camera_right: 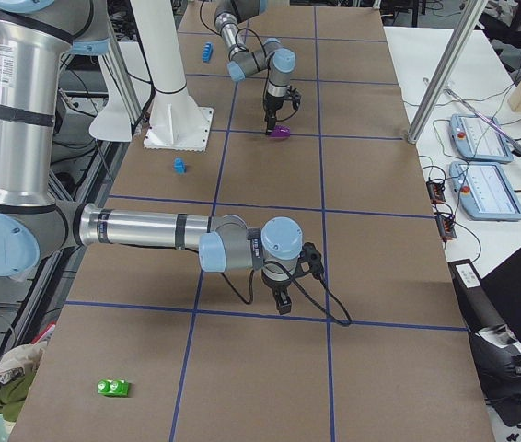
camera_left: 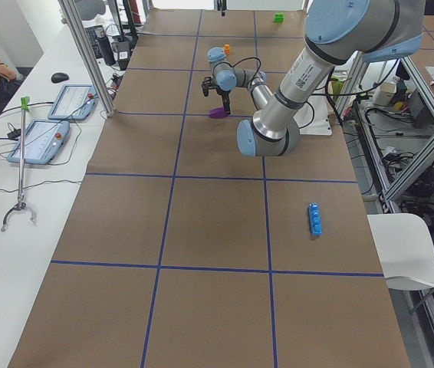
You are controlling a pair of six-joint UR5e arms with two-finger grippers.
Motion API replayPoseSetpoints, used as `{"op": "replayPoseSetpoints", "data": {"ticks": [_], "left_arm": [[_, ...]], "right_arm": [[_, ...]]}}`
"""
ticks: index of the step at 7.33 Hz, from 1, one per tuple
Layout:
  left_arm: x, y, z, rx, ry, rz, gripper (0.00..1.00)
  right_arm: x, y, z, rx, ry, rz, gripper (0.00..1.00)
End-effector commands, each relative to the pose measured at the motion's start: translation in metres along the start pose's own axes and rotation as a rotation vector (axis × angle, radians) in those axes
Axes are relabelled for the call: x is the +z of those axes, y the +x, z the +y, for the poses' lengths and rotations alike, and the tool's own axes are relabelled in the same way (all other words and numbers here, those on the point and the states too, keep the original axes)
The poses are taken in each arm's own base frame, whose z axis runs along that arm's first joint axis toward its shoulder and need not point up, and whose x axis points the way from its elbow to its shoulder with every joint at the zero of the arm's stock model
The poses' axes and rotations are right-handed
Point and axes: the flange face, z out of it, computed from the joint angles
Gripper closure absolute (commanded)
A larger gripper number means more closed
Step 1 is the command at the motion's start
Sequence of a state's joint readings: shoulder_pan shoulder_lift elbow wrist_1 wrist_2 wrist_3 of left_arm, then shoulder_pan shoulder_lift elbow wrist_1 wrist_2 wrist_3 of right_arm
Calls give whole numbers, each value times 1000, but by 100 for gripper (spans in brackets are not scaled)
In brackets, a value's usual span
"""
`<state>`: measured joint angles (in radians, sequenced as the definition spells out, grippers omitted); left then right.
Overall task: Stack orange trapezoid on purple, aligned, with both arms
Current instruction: 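Lower the purple block onto the table and open the left gripper, then raise the left gripper while the right gripper grasps the orange block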
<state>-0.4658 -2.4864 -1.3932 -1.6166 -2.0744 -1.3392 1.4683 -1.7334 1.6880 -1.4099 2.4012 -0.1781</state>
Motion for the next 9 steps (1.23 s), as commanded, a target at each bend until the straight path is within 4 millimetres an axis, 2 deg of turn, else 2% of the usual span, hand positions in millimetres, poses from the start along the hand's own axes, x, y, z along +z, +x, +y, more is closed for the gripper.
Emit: {"op": "replayPoseSetpoints", "data": {"ticks": [1,2,3,4,5,6,9], "left_arm": [[-56,5,13,-40,40,92,0],[-81,1,17,-89,64,133,0],[-86,-21,13,-107,92,137,0],[-95,-37,21,-121,97,155,0],[-96,-49,22,-118,101,161,1],[-97,-50,22,-118,98,163,1],[-95,-51,21,-122,102,159,1]], "right_arm": [[7,-13,-4,-7,-3,-62,0],[15,-27,-9,28,-24,-72,0],[30,-46,-16,107,-53,-78,0],[45,-70,-26,110,-31,-74,0],[65,-103,-33,201,-23,-78,0],[86,-131,-39,250,16,-44,0],[105,-162,-41,226,-12,-54,0]]}}
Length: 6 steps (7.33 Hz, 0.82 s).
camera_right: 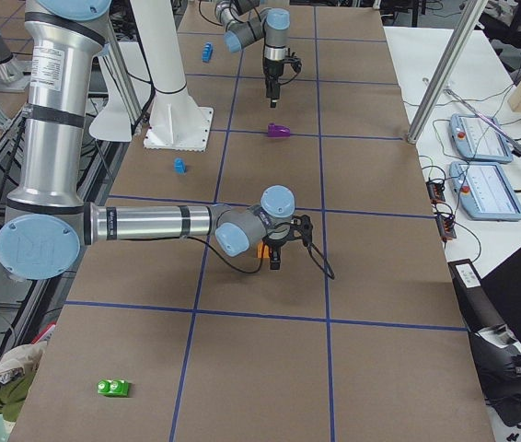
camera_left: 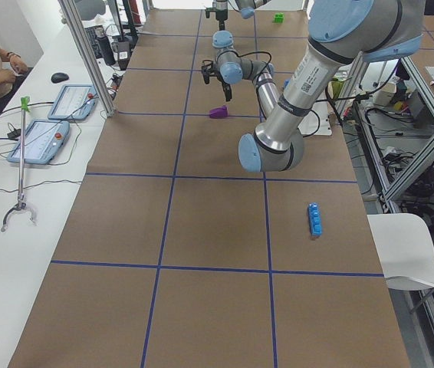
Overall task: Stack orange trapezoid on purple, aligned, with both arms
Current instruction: 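Raise the left gripper while the right gripper grasps the orange block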
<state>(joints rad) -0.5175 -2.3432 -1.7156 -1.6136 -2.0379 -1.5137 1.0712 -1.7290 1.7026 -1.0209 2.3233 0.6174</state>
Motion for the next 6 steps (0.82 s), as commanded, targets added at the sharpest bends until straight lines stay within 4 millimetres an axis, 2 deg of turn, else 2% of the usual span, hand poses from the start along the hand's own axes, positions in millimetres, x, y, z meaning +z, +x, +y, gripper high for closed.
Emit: {"op": "replayPoseSetpoints", "data": {"ticks": [1,3,6], "left_arm": [[1,-1,0,-5,0,-1,1],[2,-2,-1,-10,0,-4,1],[1,-2,0,-11,0,-3,1]], "right_arm": [[23,-21,7,-39,-30,15,0],[39,-26,14,-58,-52,35,1],[56,-30,10,-69,-62,60,1]]}}
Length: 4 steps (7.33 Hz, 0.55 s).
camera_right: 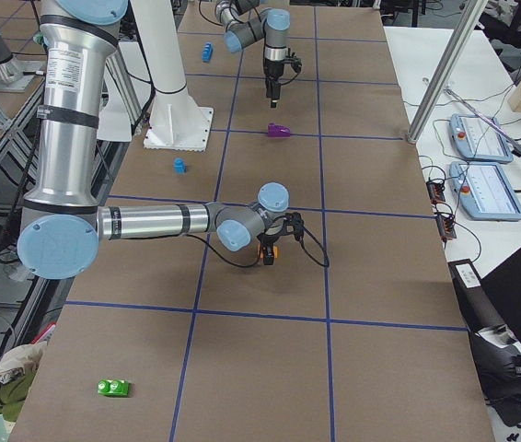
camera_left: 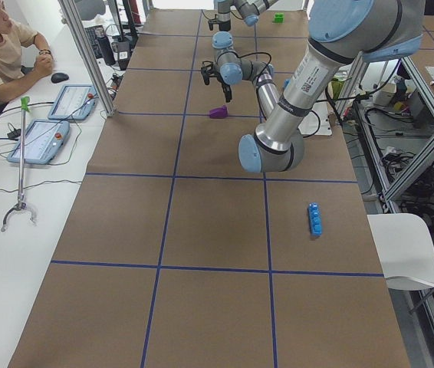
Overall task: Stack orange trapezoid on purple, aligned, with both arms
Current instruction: 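Raise the left gripper while the right gripper grasps the orange block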
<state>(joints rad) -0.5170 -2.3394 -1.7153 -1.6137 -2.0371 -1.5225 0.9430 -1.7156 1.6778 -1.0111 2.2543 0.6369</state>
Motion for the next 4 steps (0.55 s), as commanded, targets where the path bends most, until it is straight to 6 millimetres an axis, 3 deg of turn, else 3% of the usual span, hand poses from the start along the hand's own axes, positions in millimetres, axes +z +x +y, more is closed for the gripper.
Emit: {"op": "replayPoseSetpoints", "data": {"ticks": [1,2,4], "left_arm": [[-1,0,0,0,2,1,1],[-1,0,0,0,2,1,1],[-1,0,0,0,2,1,1]], "right_arm": [[12,-1,-1,-7,-13,19,8],[17,1,1,-4,-22,23,26],[20,1,3,-4,-29,23,100]]}}
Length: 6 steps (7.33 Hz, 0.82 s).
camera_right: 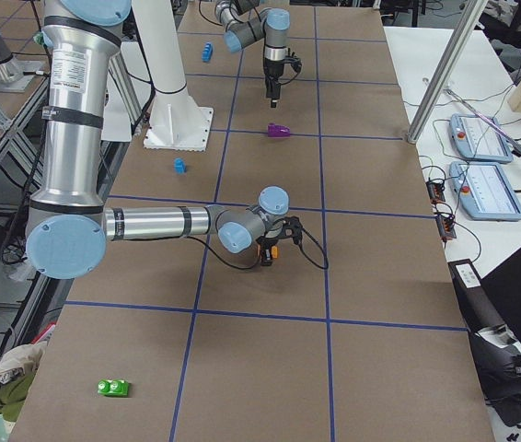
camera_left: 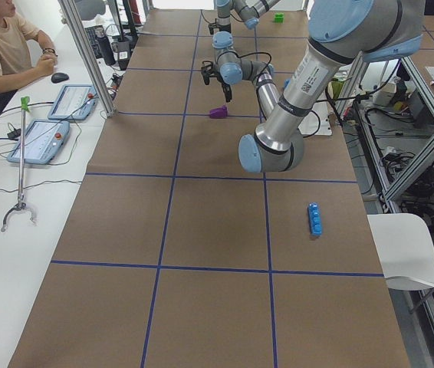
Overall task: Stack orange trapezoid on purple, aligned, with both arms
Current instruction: 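Raise the left gripper while the right gripper grasps the orange block, then carry the orange block in the right gripper over the purple block while left arm withdraws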
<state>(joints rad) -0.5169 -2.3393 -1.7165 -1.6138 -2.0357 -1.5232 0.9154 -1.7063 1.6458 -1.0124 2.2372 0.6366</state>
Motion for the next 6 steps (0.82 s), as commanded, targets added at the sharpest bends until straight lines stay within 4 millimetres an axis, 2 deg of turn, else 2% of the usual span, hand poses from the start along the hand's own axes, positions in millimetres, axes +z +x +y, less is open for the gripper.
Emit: {"op": "replayPoseSetpoints", "data": {"ticks": [1,3,4,5,6], "left_arm": [[1,0,0,-1,0,-1,1],[0,0,0,0,0,0,1],[-2,-1,-1,-1,3,2,1],[-5,-17,-5,2,9,-2,1],[-12,-53,-1,19,11,-5,2]], "right_arm": [[-2,-3,0,-3,0,-6,100],[-48,-30,-6,-4,45,-32,100],[-69,-58,-13,10,33,-10,100],[-90,-92,-35,16,47,-17,100],[-100,-137,-56,54,68,-54,100]]}}
